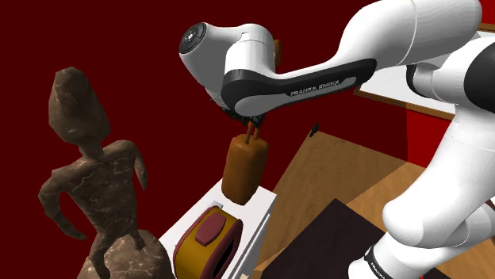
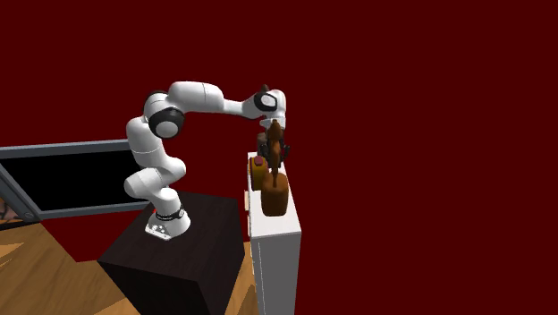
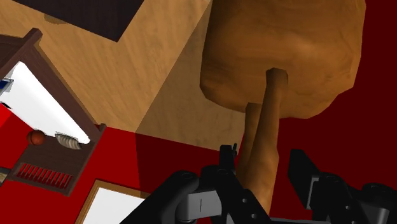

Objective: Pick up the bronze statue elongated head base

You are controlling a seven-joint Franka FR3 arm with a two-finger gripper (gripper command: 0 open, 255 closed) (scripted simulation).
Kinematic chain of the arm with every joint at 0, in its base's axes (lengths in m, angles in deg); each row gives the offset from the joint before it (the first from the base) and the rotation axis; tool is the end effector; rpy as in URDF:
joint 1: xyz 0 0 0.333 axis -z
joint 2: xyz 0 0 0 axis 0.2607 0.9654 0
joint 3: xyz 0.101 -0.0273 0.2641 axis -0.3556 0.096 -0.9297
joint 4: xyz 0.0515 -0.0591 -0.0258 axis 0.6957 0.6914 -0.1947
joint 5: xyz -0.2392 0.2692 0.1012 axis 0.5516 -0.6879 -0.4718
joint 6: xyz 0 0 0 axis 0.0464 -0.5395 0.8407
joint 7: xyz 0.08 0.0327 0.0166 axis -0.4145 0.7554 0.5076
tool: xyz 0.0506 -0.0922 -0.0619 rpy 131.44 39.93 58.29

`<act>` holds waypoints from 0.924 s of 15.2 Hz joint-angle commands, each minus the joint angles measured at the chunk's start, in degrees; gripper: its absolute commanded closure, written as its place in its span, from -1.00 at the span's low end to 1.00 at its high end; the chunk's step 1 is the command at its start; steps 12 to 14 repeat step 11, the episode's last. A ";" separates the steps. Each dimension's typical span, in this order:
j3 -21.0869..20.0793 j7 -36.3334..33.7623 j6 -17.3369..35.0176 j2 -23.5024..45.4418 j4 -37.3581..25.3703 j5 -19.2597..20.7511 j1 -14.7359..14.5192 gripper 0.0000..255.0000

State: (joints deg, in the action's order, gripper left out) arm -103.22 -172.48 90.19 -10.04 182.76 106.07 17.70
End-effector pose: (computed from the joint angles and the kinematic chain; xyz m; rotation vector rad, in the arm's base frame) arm 0.4792 0.2203 0.4561 2.0801 -1.3994 0.6541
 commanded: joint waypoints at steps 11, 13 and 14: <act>-0.26 4.78 -5.18 -1.37 -6.69 -0.35 -0.45 1.00; -0.26 4.78 -5.18 -1.37 -6.69 -0.35 -0.45 1.00; -0.26 4.78 -5.18 -1.37 -6.69 -0.35 -0.45 1.00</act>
